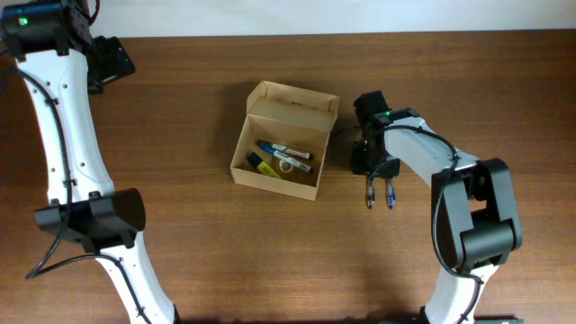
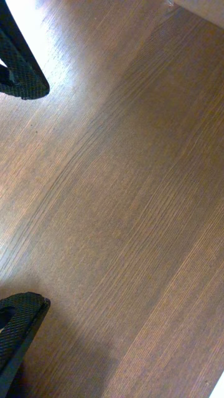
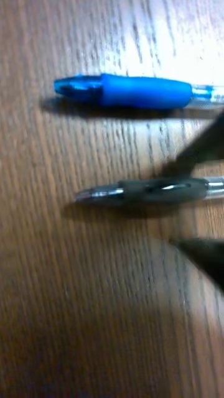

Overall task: Pack container
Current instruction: 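Lower the right gripper onto the grey pen and grasp it, then carry the grey pen into the box and release it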

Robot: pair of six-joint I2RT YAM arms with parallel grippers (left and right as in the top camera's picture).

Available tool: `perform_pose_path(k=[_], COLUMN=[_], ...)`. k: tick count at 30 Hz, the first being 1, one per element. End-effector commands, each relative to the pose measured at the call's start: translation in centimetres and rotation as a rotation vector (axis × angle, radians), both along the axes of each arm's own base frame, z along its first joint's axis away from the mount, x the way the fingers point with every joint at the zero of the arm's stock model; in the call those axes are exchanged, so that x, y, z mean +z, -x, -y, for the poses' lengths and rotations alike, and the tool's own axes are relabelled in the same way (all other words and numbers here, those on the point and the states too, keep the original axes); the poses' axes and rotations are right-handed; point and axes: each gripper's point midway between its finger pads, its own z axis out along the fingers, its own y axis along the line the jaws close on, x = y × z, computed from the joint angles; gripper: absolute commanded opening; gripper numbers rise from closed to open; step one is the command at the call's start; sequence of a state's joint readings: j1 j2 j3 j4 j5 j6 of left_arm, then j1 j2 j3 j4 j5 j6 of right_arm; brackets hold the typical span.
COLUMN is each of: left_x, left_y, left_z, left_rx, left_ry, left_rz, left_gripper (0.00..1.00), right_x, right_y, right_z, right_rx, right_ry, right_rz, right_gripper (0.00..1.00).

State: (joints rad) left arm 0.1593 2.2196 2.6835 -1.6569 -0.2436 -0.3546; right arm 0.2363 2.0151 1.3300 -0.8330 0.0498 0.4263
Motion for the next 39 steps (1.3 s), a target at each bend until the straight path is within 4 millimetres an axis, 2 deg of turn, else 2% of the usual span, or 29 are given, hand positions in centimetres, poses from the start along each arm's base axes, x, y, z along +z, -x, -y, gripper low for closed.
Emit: perform_pose_path(k=[1, 3, 4, 9, 12, 14, 18, 22, 25, 28, 34, 36, 39], left_x=[0.7, 0.7, 0.7, 0.7, 0.7, 0.7, 0.7, 0.7, 0.7, 0.7, 0.7, 0.7, 0.7], left_y=[0.4, 0.4, 0.4, 0.4, 0.4, 0.4, 0.4, 0.4, 0.4, 0.4, 0.4, 0.4, 0.4], left_z=[-0.1, -0.1, -0.1, -0.1, -0.1, -0.1, -0.1, -0.1, -0.1, -0.1, -0.1, -0.1, -0.1], left_rx=[-0.007, -0.006, -0.006, -0.006, -0.007, -0.006, -0.006, -0.006, -0.006, -0.006, -0.006, -0.007, -0.007], left_ry=[-0.010, -0.010, -0.010, -0.010, -0.010, -0.010, -0.010, -0.010, -0.010, -0.010, -0.010, -0.010, -0.010], left_rz=[0.010, 0.010, 0.010, 0.010, 0.010, 0.010, 0.010, 0.010, 0.010, 0.010, 0.010, 0.010, 0.010], left_gripper=[1.00, 1.00, 1.00, 1.00, 1.00, 1.00, 1.00, 1.00, 1.00, 1.00, 1.00, 1.00, 1.00], right_x=[-1.4, -1.4, -1.4, -0.8, 1.8, 5.0, 13.7, 20.7, 23.5, 24.1, 22.8, 22.2, 21.5], right_y=[0.6, 0.5, 0.5, -0.4, -2.4, -4.3, -7.8, -8.6, -8.1, -6.5, -3.2, -2.7, -3.0], right_z=[0.3, 0.3, 0.2, -0.2, -0.9, -1.4, -2.6, -5.5, -7.7, -10.5, -15.6, -17.4, -18.8], right_rx=[0.014, 0.022, 0.029, 0.082, 0.132, 0.164, 0.271, 0.412, 0.569, 0.810, 1.249, 1.396, 1.473], right_ry=[0.016, 0.017, 0.016, -0.006, -0.027, -0.036, -0.057, -0.139, -0.135, -0.097, -0.038, -0.014, 0.001], right_rz=[-0.042, -0.041, -0.039, -0.011, 0.064, 0.143, 0.316, 0.421, 0.466, 0.468, 0.435, 0.443, 0.458], right_gripper=[0.18, 0.06, 0.04, 0.04, 0.04, 0.04, 0.04, 0.04, 0.04, 0.04, 0.04, 0.04, 0.04])
